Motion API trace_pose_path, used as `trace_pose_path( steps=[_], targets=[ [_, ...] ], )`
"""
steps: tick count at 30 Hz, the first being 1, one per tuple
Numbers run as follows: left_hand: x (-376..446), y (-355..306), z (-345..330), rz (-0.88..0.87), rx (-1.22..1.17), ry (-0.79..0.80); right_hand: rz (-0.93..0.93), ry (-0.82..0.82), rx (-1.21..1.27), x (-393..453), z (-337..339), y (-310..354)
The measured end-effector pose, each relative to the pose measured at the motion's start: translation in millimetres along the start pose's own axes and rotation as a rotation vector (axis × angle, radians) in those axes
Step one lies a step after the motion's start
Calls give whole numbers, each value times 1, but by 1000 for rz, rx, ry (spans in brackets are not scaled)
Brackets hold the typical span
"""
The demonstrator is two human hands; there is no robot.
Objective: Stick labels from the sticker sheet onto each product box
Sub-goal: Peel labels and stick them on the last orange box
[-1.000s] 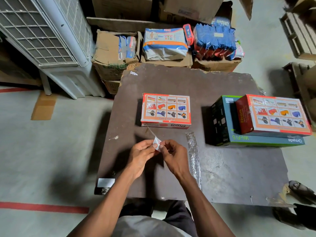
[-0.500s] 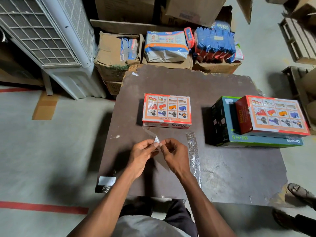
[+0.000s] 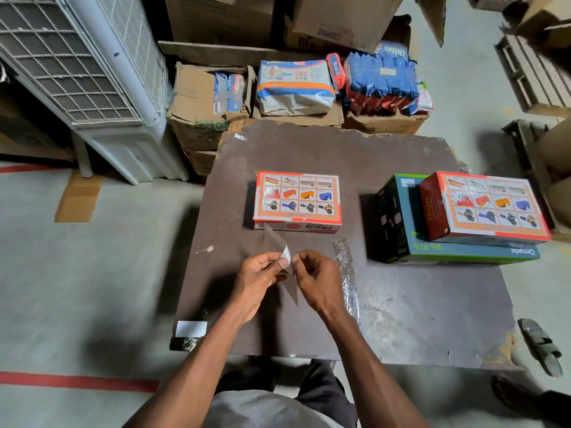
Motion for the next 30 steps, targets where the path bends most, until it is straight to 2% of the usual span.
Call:
trace_pose_path(
  steps=[13,22,30],
  targets=[
    [3,0,1,-27,36,30,9,14,125,-1,4,4],
    [-1,4,1,-10,68,11,-1,-1,97,-4,0,-3],
    [3,5,5,47,-4,-43,-27,-32,93,-6,-2,-3]
  ],
)
Point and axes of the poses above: each hand's wrist, its own x-axis towards the middle knuckle, its own z-axis out of the back of the hand, y = z × x, the point moved 1 cm from there along x, towards the middle knuckle, and after that the axes turned 2 degrees about x, right-handed, at the moved point
